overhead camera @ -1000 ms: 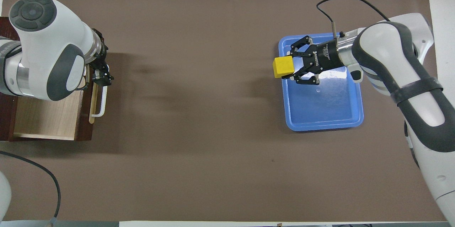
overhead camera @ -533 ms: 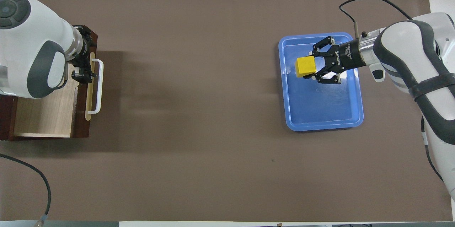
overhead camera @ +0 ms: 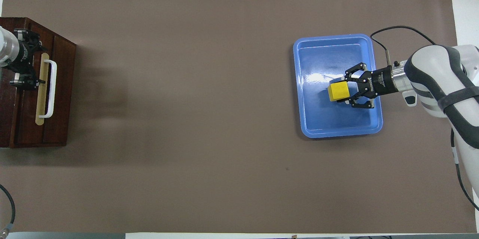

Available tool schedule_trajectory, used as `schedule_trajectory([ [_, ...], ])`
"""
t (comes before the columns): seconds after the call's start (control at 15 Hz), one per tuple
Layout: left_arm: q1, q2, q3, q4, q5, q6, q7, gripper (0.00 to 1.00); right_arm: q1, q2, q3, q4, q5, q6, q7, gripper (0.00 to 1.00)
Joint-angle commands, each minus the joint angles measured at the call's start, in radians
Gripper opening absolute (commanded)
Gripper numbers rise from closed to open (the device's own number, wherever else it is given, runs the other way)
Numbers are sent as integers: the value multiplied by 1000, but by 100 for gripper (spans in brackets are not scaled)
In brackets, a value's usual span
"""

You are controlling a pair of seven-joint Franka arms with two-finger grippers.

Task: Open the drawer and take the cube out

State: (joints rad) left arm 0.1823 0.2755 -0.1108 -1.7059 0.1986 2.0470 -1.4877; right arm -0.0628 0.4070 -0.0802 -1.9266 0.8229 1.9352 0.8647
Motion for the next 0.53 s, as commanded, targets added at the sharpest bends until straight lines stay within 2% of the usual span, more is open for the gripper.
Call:
schedule_trajectory([
  [0.0,20,-9,-4,-17,25,19,27,100,-11,-51,8,-77,-4,39,-55,0],
  [0.2,3,-12,-10,-11,25,6,43,100,-2,-53,8,-97,19,63,-53,0],
  [0.27,0,-13,-15,-9,21,7,53,100,0,-54,8,-106,24,85,-53,60],
  [0.33,-6,-18,-15,-6,16,-1,55,100,0,-54,8,-106,24,91,-56,100],
  [0.47,-29,-50,-29,-8,15,-45,105,100,3,-53,8,-103,24,90,-53,100],
])
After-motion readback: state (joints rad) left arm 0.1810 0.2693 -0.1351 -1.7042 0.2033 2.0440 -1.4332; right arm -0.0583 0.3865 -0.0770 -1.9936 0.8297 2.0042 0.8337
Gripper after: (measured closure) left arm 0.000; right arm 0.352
